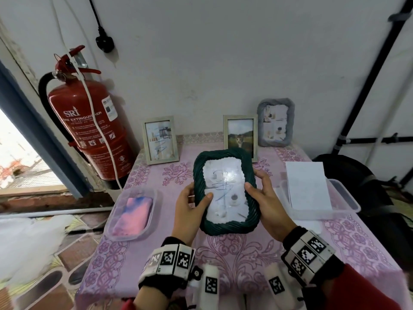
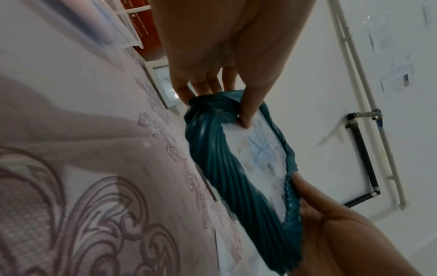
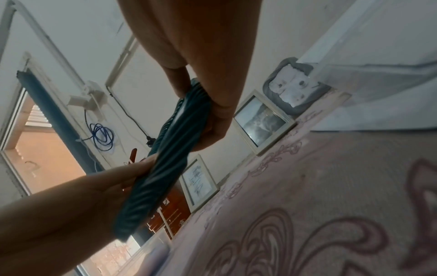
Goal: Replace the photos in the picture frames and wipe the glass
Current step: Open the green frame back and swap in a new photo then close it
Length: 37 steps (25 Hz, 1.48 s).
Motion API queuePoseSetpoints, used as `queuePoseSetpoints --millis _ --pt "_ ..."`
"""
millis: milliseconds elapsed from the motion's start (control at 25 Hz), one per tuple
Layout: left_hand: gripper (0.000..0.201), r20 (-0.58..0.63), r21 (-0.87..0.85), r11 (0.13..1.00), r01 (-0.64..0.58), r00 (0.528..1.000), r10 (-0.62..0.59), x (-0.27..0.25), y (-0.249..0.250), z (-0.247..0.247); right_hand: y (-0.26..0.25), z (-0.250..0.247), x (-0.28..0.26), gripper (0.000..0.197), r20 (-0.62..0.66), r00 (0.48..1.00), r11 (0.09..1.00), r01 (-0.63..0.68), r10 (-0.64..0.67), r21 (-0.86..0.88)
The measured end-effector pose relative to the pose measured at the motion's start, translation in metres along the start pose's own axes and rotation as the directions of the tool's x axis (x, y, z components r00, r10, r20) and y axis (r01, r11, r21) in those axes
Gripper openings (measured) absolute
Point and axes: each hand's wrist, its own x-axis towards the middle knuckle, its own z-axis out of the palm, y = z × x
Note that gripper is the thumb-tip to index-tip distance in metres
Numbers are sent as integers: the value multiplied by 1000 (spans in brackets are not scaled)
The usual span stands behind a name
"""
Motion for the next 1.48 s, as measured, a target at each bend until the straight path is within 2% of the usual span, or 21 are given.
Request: queuePoseSetpoints --millis 80,200,320,400,440,560,760,960,1040,1120,1200,1240,1360,1480 --pt "57 -28 94 995 -24 999 27 -3 0 1 1 1 -2 31 -31 1000 1000 1 -1 -1" --pt "62 -39 304 932 -195 975 217 -9 7 6 2 2 -2 31 -40 999 1000 10 -10 16" --pt "51 39 398 842 -365 923 382 -17 18 17 1 4 0 32 -29 999 997 15 -13 77" --pt "44 122 432 794 -428 900 419 -22 25 26 -4 5 2 30 -12 1000 991 14 -13 133" --pt "42 175 414 797 -439 898 403 -24 29 31 -6 7 3 29 0 1000 989 17 -17 144" --pt "43 252 318 856 -408 906 339 -26 39 44 -16 12 6 28 50 997 991 45 -51 122" --pt "48 189 73 935 -347 925 329 -20 57 50 -30 18 7 30 39 992 993 116 -116 2" --pt "45 121 -79 938 -338 930 346 -15 53 45 -25 19 7 30 24 988 980 154 -152 -126" --pt "40 99 -121 946 -300 945 313 -12 45 40 -20 17 6 36 10 987 965 161 -163 -207" --pt "37 93 -147 959 -244 961 259 -10 38 36 -12 12 6 42 -20 980 905 175 -197 -388" --pt "35 103 -162 967 -196 971 214 -9 32 32 -6 6 7 48 -99 972 826 127 -215 -550" --pt "34 107 -178 968 -179 974 200 -8 29 30 -4 2 7 53 -135 975 833 73 -174 -548" --pt "32 84 -243 963 -113 987 137 -5 21 23 1 -5 8 62 -168 985 927 -83 21 -367" --pt "31 55 -254 967 -7 998 21 -2 10 16 4 -13 11 53 -200 980 909 -85 2 -407"
